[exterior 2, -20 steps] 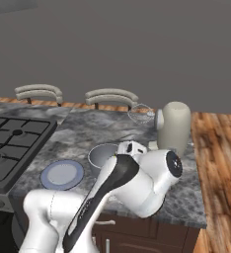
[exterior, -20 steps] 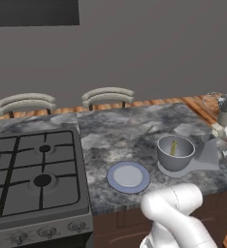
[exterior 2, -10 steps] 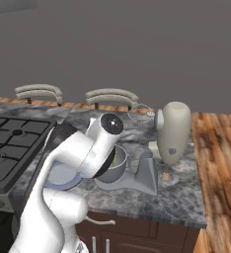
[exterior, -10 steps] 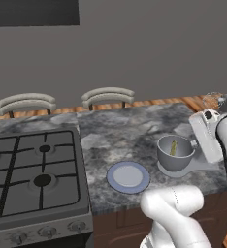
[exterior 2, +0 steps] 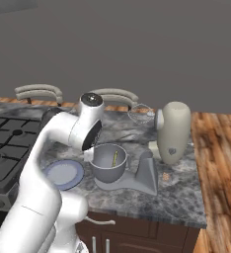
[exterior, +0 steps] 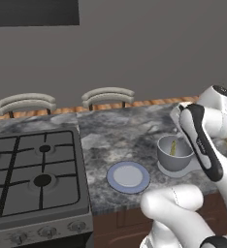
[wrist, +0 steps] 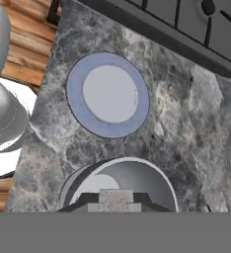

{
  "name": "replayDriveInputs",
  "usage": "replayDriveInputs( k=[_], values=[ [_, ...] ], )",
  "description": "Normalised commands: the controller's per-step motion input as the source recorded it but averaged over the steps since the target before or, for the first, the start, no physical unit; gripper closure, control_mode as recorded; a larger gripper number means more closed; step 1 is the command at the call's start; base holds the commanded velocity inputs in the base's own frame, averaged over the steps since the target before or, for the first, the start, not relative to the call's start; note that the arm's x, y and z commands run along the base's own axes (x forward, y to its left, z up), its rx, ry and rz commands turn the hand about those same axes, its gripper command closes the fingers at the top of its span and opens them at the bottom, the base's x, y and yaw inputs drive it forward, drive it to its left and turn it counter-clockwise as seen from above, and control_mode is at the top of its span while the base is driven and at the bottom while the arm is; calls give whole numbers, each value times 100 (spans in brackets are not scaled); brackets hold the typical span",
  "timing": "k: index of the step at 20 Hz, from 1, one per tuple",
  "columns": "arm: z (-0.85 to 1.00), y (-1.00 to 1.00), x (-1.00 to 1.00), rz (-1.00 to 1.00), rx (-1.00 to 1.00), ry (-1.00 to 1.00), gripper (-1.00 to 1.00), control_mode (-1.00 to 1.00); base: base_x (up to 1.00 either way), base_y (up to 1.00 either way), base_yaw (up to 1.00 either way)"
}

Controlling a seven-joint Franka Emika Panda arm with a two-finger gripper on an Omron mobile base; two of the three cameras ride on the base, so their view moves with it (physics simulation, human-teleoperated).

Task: Add butter and sugar cubes to the stand mixer bowl and then turn on the stand mixer to begin making frosting.

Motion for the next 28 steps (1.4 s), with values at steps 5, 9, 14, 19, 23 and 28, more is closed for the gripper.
replayDriveInputs(
  k=[5,9,14,19,23,28],
  values=[
    [-32,0,65,0,-19,17,100,-100,0,0,0],
    [-49,-4,59,0,-14,15,100,-100,0,0,0],
    [-48,-10,56,0,-9,13,100,-100,0,0,0],
    [-57,-21,29,0,-2,8,100,-100,0,0,0],
    [-54,-19,16,0,-2,6,100,-100,0,0,0],
    [-52,-1,17,0,0,5,100,-100,0,0,0]
  ],
)
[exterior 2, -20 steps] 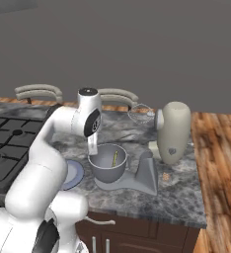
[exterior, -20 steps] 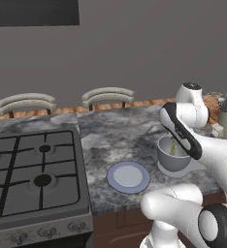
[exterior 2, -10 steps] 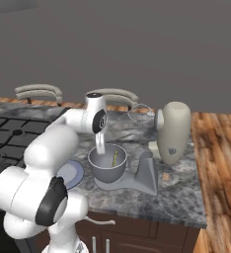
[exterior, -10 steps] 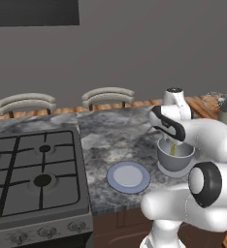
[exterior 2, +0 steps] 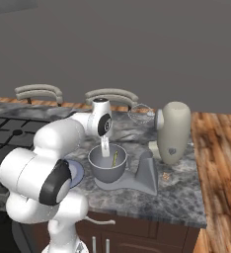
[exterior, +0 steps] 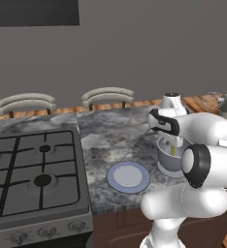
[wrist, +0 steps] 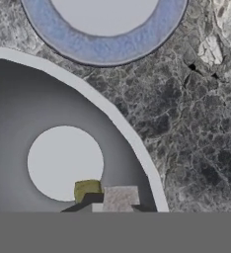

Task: Add butter and sugar cubes to the stand mixer bowl and then turn on the stand mixer to begin making frosting.

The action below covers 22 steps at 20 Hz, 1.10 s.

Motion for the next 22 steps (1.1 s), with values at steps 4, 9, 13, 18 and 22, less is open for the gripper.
replayDriveInputs(
  k=[4,9,13,18,22],
  values=[
    [-48,-1,16,0,0,3,100,-100,0,0,0],
    [-34,-7,-2,0,0,0,-100,-100,0,0,0],
    [-2,-2,-4,0,0,0,-100,-100,0,0,0],
    [19,0,-1,0,0,1,-100,-100,0,0,0],
    [29,2,-1,0,-1,3,-100,-100,0,0,0]
  ],
)
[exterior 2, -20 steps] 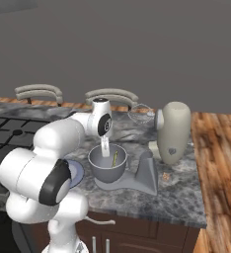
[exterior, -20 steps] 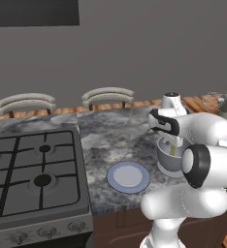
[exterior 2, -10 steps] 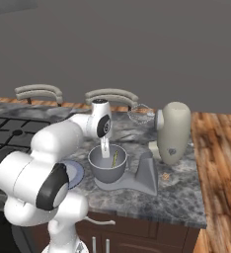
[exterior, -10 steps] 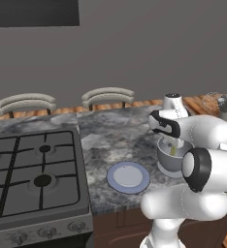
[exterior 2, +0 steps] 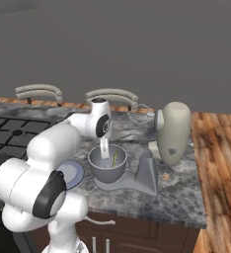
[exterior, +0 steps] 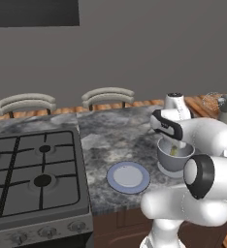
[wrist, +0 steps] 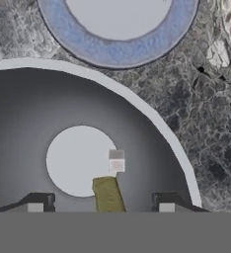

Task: Add butter and sugar cubes to the stand mixer bowl and then turn on the stand mixer to begin making frosting.

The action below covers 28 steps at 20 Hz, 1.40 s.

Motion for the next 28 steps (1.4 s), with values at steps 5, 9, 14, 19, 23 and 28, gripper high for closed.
replayDriveInputs(
  k=[5,9,14,19,23,28],
  values=[
    [50,2,-7,0,-1,2,-100,-100,0,0,0],
    [48,2,-54,0,0,0,-100,-100,0,0,0],
    [3,-14,-91,-12,11,-12,-100,-100,0,0,0],
    [-1,-22,-96,-19,19,-13,-100,-100,0,0,0],
    [-8,-41,-71,-19,17,-5,-100,-100,0,0,0],
    [-10,-35,-29,-10,14,-3,-100,-100,0,0,0]
  ],
)
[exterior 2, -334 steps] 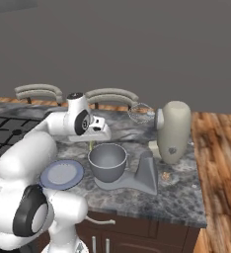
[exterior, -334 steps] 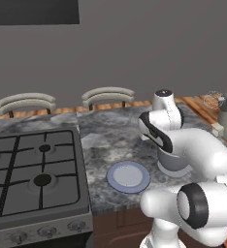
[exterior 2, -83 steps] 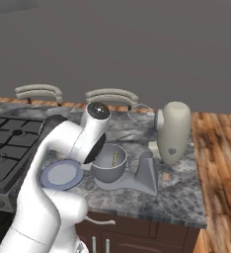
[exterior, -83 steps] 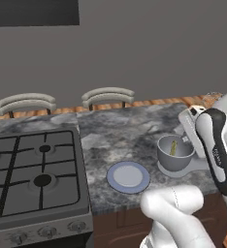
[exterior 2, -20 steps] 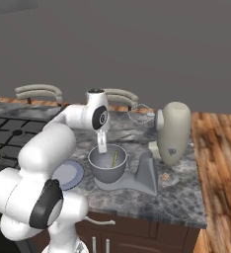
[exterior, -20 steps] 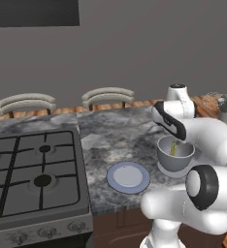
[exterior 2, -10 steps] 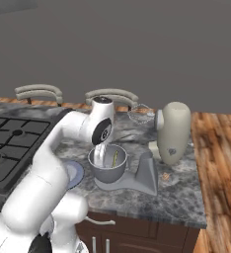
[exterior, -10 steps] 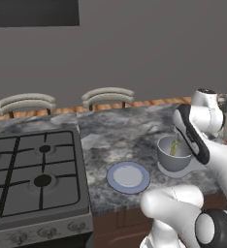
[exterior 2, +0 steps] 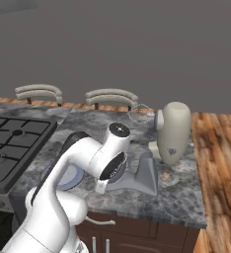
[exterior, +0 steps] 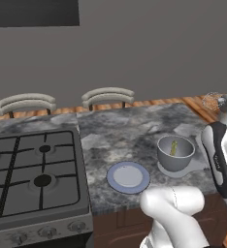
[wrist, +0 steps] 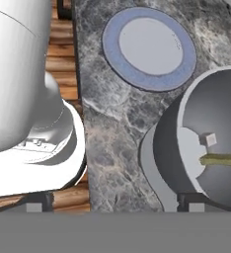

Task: Add butter and sugar cubes to the stand mixer bowl and then turn on the stand mixer to begin making frosting.

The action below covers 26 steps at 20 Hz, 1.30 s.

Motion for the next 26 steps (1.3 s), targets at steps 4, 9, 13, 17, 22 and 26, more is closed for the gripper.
replayDriveInputs(
  k=[4,9,13,17,22,26],
  values=[
    [-14,-1,-9,-4,2,0,-100,-100,0,0,0],
    [-14,-9,-12,-1,4,0,-100,-100,0,0,0],
    [-11,-31,-20,-5,15,0,-100,-100,0,0,0],
    [-4,-35,-5,-5,16,0,-100,-100,0,0,0],
    [-2,-60,0,-1,21,-2,-100,-100,0,0,0],
    [-11,-74,-3,0,27,-8,-100,-100,0,0,0]
  ],
)
